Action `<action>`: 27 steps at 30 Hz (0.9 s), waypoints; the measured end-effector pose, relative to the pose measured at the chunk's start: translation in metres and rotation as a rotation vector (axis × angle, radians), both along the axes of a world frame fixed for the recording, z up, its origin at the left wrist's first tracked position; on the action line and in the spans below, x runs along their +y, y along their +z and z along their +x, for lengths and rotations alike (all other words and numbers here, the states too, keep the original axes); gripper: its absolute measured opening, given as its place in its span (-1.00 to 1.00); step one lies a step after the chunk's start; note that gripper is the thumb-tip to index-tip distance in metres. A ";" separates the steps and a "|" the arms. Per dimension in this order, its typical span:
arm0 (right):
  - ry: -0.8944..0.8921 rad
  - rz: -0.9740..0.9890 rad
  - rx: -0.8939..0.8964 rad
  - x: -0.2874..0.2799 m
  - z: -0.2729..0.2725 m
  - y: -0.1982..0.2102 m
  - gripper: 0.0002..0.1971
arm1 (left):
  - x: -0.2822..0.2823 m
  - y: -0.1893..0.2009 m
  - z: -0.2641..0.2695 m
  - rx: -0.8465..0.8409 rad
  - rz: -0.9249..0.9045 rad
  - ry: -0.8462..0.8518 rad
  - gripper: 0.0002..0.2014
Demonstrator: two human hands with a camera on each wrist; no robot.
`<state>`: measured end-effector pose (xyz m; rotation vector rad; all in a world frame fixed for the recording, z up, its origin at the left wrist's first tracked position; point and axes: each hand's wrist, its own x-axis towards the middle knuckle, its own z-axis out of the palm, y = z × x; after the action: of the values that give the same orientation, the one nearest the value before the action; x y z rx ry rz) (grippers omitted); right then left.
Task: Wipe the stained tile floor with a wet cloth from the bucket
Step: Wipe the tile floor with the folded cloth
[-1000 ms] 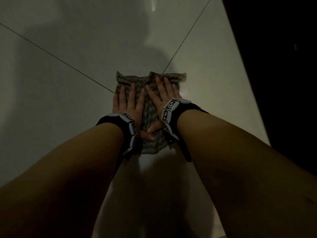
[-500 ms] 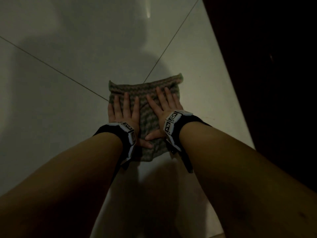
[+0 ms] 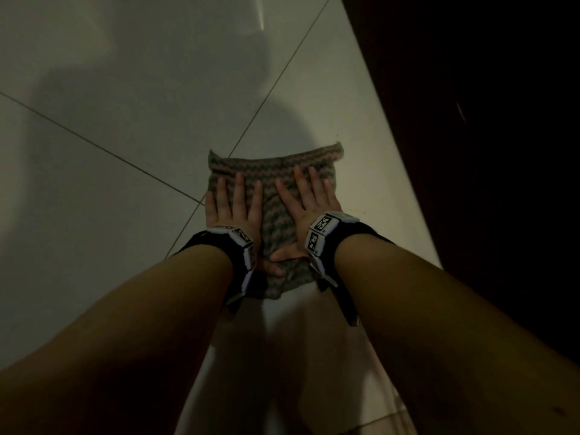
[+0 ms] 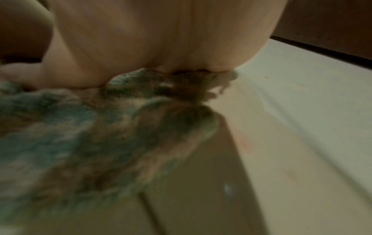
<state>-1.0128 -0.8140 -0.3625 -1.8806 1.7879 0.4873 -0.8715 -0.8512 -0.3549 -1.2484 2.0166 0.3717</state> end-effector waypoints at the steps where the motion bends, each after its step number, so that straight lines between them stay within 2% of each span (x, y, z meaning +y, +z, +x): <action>1: -0.002 0.001 0.003 0.003 -0.001 0.000 0.30 | 0.002 0.000 -0.002 -0.004 -0.001 -0.007 0.55; 10: -0.100 0.098 0.028 0.045 -0.004 0.005 0.32 | 0.037 0.001 -0.007 0.052 0.021 -0.091 0.52; 17: -0.164 0.144 0.011 0.105 0.003 0.012 0.32 | 0.094 0.006 -0.001 0.158 0.045 -0.105 0.24; 23: -0.212 0.207 0.049 0.160 0.013 0.013 0.34 | 0.145 0.000 0.008 0.166 0.066 -0.183 0.39; 27: -0.268 0.235 0.069 0.189 0.022 0.015 0.33 | 0.167 -0.001 0.012 0.172 0.061 -0.250 0.39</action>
<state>-0.9912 -0.6250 -0.3471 -1.4569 1.8998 0.6373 -0.8591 -0.6847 -0.3561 -0.9399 2.2586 0.4275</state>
